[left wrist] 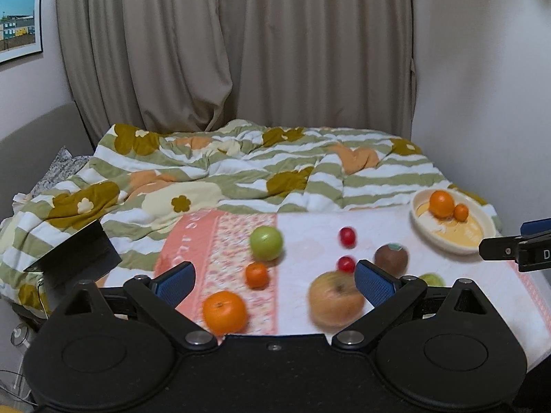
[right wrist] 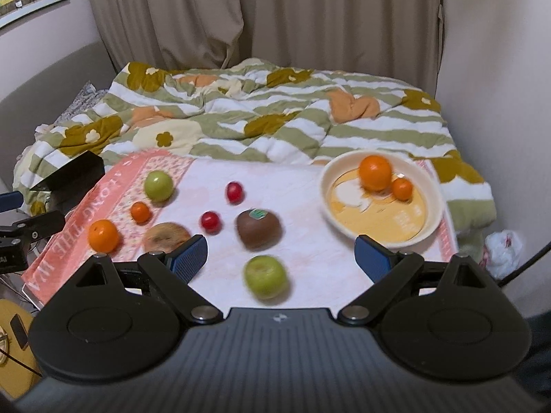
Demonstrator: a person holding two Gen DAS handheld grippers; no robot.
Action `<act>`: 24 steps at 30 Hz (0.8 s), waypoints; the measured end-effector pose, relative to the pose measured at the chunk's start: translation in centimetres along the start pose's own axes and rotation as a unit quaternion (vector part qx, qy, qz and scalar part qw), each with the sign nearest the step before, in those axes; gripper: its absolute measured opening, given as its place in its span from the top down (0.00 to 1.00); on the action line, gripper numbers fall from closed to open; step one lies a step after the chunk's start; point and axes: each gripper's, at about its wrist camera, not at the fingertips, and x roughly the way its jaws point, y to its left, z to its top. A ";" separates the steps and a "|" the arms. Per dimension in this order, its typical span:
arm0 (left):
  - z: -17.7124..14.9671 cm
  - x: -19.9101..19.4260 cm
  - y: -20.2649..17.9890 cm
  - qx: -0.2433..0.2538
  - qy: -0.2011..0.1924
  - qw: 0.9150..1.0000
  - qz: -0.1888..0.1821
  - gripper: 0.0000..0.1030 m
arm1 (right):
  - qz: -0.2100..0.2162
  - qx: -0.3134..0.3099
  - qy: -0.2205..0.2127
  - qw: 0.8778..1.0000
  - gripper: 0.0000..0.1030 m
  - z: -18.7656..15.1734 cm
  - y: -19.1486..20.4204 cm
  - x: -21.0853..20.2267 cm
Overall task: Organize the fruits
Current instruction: 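Move both open tools back over the remaining fruit, then grasp the second large orange with the left tool while the right tool grasps the big apple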
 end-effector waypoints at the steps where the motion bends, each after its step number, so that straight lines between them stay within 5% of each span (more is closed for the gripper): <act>1: -0.3 0.3 0.8 0.002 0.002 1.000 -0.004 0.02 | -0.003 0.003 0.002 1.000 0.00 -0.3 1.0 0.2; 13: -3.3 5.7 6.6 0.046 0.034 0.998 -0.040 0.02 | -0.004 0.042 0.018 0.999 0.00 -2.8 9.2 5.6; 24: -5.5 11.8 7.7 0.085 0.071 0.993 -0.051 0.11 | 0.007 0.050 0.034 0.998 0.00 -3.9 11.7 12.0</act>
